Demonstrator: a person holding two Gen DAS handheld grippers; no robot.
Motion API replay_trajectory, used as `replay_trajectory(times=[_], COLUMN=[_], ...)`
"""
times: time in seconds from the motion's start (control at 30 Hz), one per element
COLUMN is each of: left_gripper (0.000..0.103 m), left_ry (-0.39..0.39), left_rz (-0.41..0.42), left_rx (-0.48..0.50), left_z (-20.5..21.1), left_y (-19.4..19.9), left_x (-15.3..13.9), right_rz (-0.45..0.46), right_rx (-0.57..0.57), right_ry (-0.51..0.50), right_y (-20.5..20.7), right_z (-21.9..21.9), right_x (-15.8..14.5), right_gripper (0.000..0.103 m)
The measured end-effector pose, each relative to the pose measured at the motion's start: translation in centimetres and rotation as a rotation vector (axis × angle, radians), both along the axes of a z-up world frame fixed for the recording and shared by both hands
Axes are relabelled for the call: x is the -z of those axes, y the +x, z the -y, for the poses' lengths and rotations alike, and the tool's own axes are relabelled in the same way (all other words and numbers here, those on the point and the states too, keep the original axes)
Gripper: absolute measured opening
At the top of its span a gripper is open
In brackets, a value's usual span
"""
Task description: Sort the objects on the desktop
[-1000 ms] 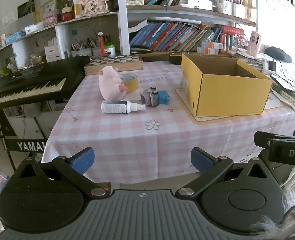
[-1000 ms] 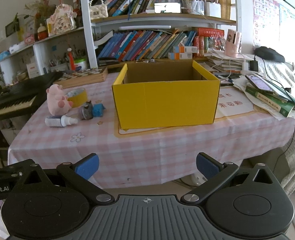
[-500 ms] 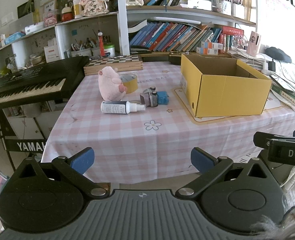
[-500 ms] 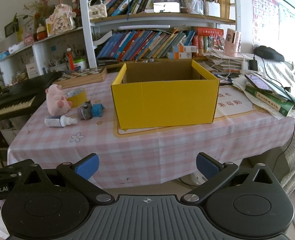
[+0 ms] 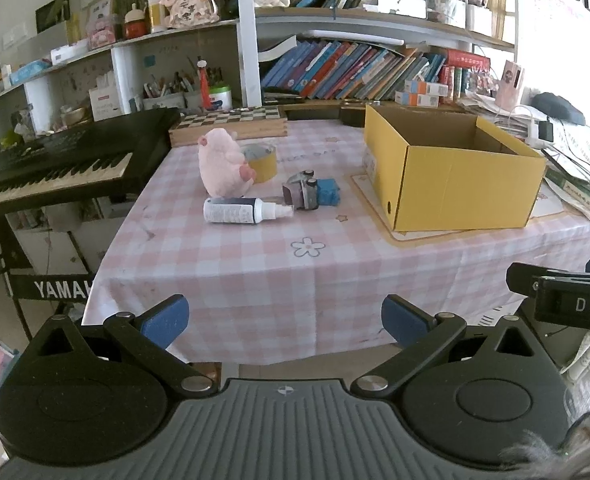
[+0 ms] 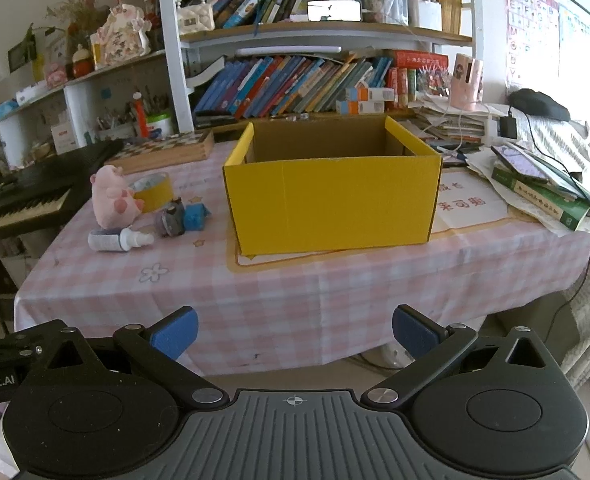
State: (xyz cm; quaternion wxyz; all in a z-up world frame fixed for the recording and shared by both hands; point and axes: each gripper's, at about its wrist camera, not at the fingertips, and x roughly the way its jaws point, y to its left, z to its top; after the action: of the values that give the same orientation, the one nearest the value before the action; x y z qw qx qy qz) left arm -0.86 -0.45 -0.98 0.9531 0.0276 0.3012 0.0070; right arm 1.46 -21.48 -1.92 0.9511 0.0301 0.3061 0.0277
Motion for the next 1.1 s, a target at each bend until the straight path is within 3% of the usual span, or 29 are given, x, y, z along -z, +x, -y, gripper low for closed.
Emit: replay_trajectory(times=[1.1], left_gripper=[0.103], left_ry=[-0.028], left_rz=[-0.032], left_rx=[-0.012], left_z=[-0.54], left_y=[0.58], left_x=[0.14], right_rz=[-0.025], right_rx=[-0.013], right_ry=[-0.013], right_y=[0.71], right_z=[-0.75], right_x=[0.22], right_gripper=[0.103])
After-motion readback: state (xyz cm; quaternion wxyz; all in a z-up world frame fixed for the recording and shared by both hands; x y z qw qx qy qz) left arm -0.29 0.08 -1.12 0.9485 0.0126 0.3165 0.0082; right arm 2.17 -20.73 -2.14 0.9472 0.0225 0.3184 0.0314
